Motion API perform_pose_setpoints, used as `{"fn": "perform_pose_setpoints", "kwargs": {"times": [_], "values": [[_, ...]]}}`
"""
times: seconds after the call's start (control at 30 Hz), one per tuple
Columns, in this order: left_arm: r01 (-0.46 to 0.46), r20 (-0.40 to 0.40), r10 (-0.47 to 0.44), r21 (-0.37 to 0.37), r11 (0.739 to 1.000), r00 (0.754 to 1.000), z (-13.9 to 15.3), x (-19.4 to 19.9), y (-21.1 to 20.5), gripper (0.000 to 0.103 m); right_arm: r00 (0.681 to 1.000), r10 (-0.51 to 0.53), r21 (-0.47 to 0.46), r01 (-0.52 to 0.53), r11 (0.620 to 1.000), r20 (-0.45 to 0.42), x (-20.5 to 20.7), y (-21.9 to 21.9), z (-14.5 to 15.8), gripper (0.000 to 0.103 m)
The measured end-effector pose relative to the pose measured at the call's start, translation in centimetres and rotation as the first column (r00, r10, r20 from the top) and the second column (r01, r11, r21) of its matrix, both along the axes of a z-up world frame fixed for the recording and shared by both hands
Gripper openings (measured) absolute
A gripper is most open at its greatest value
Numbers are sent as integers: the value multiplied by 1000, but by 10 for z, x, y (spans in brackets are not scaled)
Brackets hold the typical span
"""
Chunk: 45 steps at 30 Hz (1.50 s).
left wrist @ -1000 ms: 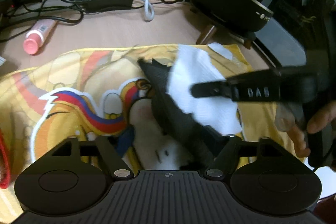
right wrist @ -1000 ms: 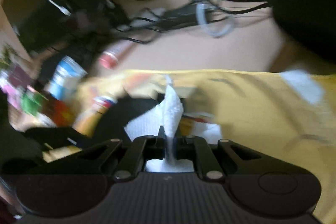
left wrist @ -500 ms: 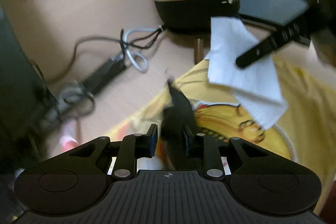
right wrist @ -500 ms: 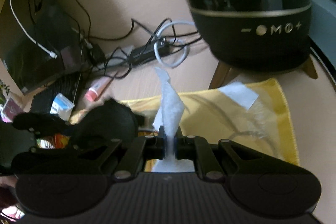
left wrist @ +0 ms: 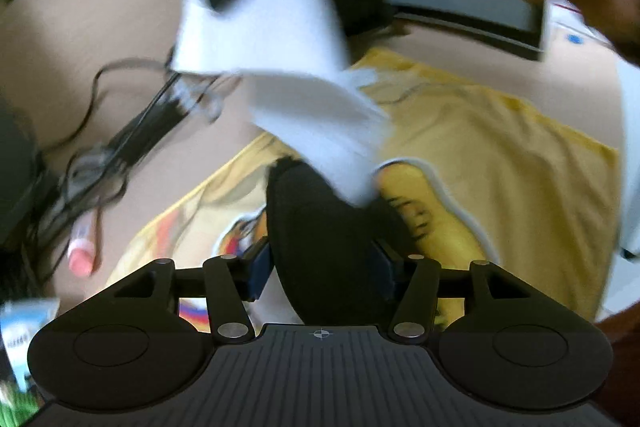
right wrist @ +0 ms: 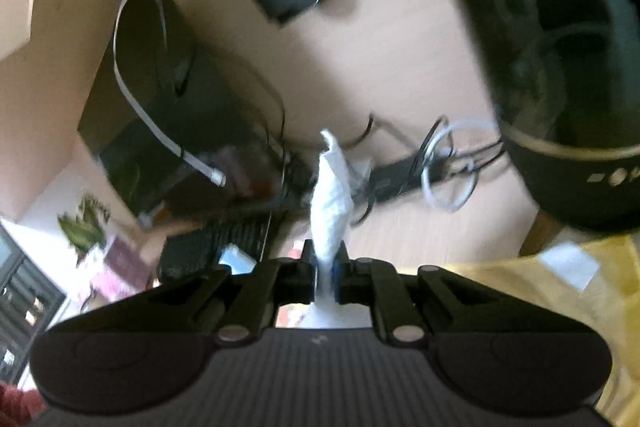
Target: Organize soft objects
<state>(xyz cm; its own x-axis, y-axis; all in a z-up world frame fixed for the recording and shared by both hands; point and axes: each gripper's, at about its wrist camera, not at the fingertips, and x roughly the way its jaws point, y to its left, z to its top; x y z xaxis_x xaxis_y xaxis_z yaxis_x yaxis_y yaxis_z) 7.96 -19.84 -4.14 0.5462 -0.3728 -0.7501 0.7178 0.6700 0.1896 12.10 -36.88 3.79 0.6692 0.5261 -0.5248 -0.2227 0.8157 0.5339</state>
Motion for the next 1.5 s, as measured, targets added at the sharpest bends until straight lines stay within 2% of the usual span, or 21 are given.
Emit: {"fn": "perform_pose_setpoints", "kwargs": {"times": [0.1,0.2,0.27,0.37,0.5,0.57,0.67,0.7,0.77,0.8,0.83,0.87,0.93,1.0,1.1,1.17,1.2,1.3,1.37,1.4,1.5], "values": [[-43,-21,42,-38,998,999,4,9,18,66,993,20,-79,-29,996,-118,0,12,-40,13],[10,3,-10,-74,997,1000,18,-5,34,78,974,-1,-169,-38,985,-224,-8,16,-77,13],[74,10,-73,-87,993,997,24,-17,33,92,975,-25,-242,-31,970,-223,-16,13,-84,13],[174,11,-173,-76,982,985,24,-32,14,93,986,-78,-422,8,907,-148,-24,11,-77,13],[247,46,-247,21,969,968,6,-40,-15,93,981,-135,-389,72,918,-139,-25,-10,-65,13],[241,34,-243,46,969,970,-7,-33,-20,93,975,-158,-336,97,937,-159,-26,-21,-64,13],[209,8,-209,49,977,978,-19,-15,-18,93,971,-178,-343,114,933,-161,-32,-27,-64,13],[192,-3,-192,41,981,981,-21,-8,-15,92,970,-179,-342,114,933,-165,-34,-28,-65,13],[141,-41,-141,2,990,989,-23,8,-8,67,968,-183,-340,115,933,-174,-38,-29,-67,13],[106,-58,-107,-23,994,993,-23,16,-4,60,967,-186,-340,117,933,-176,-41,-30,-69,13],[64,-86,-70,-68,996,994,-20,24,2,43,966,-189,-341,119,933,-179,-43,-30,-71,13],[20,-128,-37,-126,992,991,-14,33,10,35,964,-192,-338,123,933,-181,-44,-31,-72,13],[-72,-216,18,-245,967,976,-2,48,28,29,964,-197,-329,131,935,-178,-45,-33,-71,13],[-171,-306,61,-351,921,950,9,62,48,29,965,-201,-321,138,937,-169,-45,-34,-68,13],[-376,-466,139,-466,801,874,12,82,87,29,970,-198,-322,143,936,-144,-40,-35,-62,13],[-497,-548,193,-487,718,814,4,89,111,45,971,-189,-303,139,943,-143,-34,-34,-60,13],[-530,-557,223,-484,696,800,1,91,120,49,973,-180,-292,131,948,-148,-31,-33,-60,13],[-597,-522,352,-434,675,777,-3,93,138,48,974,-140,-321,77,944,-177,-23,-21,-68,15],[-629,-541,372,-432,647,754,-5,98,146,54,973,-119,-377,37,926,-198,-21,-10,-78,37],[-637,-552,372,-432,638,746,-7,101,147,56,972,-112,-395,22,918,-206,-21,-6,-81,42],[-622,-539,373,-411,666,755,-9,107,139,66,973,-82,-456,-26,890,-215,-21,8,-91,47]]}}
